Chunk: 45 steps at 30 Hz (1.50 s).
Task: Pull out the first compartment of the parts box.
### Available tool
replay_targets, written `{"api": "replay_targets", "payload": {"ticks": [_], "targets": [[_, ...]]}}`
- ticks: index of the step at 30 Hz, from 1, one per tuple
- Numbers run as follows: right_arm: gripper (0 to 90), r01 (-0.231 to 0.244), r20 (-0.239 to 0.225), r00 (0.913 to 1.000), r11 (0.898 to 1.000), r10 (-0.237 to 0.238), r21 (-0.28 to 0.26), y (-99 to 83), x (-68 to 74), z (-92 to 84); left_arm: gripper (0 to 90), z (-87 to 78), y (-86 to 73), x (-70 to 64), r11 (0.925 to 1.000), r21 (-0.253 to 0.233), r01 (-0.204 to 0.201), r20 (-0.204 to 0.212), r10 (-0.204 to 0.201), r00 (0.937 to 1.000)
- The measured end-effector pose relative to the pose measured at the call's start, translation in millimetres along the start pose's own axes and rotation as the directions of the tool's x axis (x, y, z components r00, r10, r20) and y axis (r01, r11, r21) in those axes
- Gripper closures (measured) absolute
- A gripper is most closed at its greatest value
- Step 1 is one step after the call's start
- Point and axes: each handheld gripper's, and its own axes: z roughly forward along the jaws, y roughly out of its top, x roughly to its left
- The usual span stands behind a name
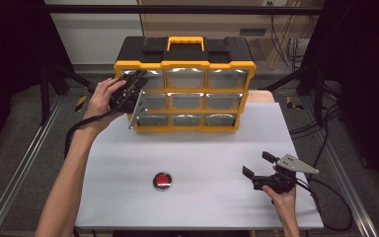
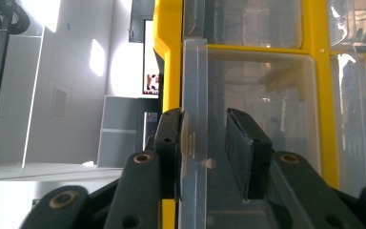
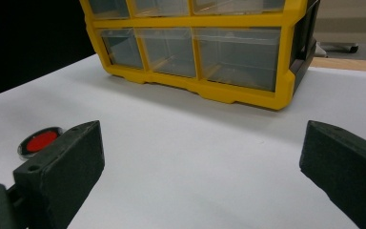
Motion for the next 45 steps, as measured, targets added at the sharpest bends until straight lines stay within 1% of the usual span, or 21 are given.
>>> {"api": "replay_targets", "payload": {"ticks": [2,3,5,7,8,9,10,12,22,23,29,32,33,34,35,37,38,39,40,45], "targets": [[2.0,0.001,0.001,1.0,1.0,-0.001,0.001,-0.1,-0.2,0.1,71.1,0.5,-0.2,0.5,1.0,-0.005,-0.004,-0.003,0.004,1.0],[2.0,0.0,0.001,1.0,1.0,0.0,0.003,-0.1,-0.1,0.1,71.9,0.0,0.0,0.8,0.9999,0.0,-0.011,-0.001,0.011,0.9999],[2.0,0.0,0.001,1.0,1.0,0.0,0.003,-0.1,-0.1,0.2,73.7,0.6,-0.2,0.8,0.9998,-0.004,-0.021,-0.009,0.021,0.9997],[2.0,0.0,0.001,1.0,1.0,0.0,0.003,-0.2,0.0,0.3,76.1,0.6,0.6,1.1,0.9992,0.003,-0.04,-0.016,0.04,0.9991],[1.9,0.001,-0.001,1.0,1.0,-0.001,0.004,-0.2,0.0,0.2,77.1,0.7,0.8,0.9,0.9993,0.005,-0.037,-0.016,0.037,0.9992],[2.0,0.0,0.0,1.0,1.0,0.0,0.003,-0.1,0.0,0.2,77.5,1.4,1.0,0.7,0.9989,0.003,-0.047,-0.007,0.047,0.9989],[2.0,-0.004,-0.001,1.0,1.0,0.004,0.002,0.0,0.4,0.0,77.6,1.4,1.4,0.7,0.9983,0.006,-0.057,-0.012,0.057,0.9983],[1.9,-0.001,-0.001,1.0,1.0,0.001,0.0,0.0,0.1,0.0,77.8,1.5,1.3,0.2,0.9981,0.005,-0.062,-0.017,0.062,0.9979],[1.9,0.003,0.0,1.0,1.0,-0.003,-0.001,0.2,-0.3,-0.1,78.3,1.0,1.1,1.3,0.998,0.004,-0.064,-0.009,0.064,0.9979],[1.9,0.004,0.0,1.0,1.0,-0.004,-0.001,0.2,-0.3,-0.1,78.3,0.5,0.9,1.1,0.9983,0.007,-0.057,-0.018,0.057,0.9982],[1.9,0.0,-0.001,1.0,1.0,0.0,0.0,0.4,-0.1,-0.4,78.4,0.3,1.2,1.5,0.9986,0.008,-0.052,-0.017,0.052,0.9985],[1.9,-0.001,-0.003,1.0,1.0,0.001,-0.001,0.5,-0.1,-0.6,78.5,-0.4,1.7,1.9,0.9988,0.013,-0.048,-0.014,0.048,0.9987],[1.9,-0.002,-0.002,1.0,1.0,0.002,-0.001,0.5,-0.1,-0.6,78.5,-0.2,2.1,2.5,0.9985,0.011,-0.053,-0.001,0.053,0.9986],[1.9,-0.001,-0.001,1.0,1.0,0.001,-0.001,0.5,-0.2,-0.7,78.5,-0.4,2.2,2.2,0.9987,0.013,-0.049,0.0,0.049,0.9988],[1.9,0.0,-0.001,1.0,1.0,0.0,-0.001,0.5,-0.2,-0.7,78.5,-1.2,2.4,2.5,0.9986,0.015,-0.05,-0.012,0.05,0.9987],[1.9,0.0,-0.001,1.0,1.0,0.0,-0.001,0.5,-0.2,-0.8,78.6,-1.5,2.7,2.5,0.9988,0.014,-0.046,-0.012,0.046,0.9988],[1.9,0.0,-0.001,1.0,1.0,0.0,-0.001,0.5,-0.2,-0.7,78.6,-1.2,2.9,2.2,0.9991,0.01,-0.042,-0.001,0.042,0.9991],[1.9,-0.002,-0.002,1.0,1.0,0.002,-0.001,0.5,-0.1,-0.7,78.6,-2.2,3.1,2.5,0.999,0.016,-0.042,-0.011,0.042,0.999],[1.9,-0.001,-0.002,1.0,1.0,0.001,-0.001,0.5,-0.2,-0.6,78.6,-2.0,3.4,2.5,0.999,0.012,-0.044,-0.002,0.044,0.999],[1.9,-0.001,-0.002,1.0,1.0,0.001,-0.001,0.6,-0.2,-0.7,78.8,-4.6,5.1,2.8,0.999,0.016,-0.042,-0.003,0.042,0.9991]]}}
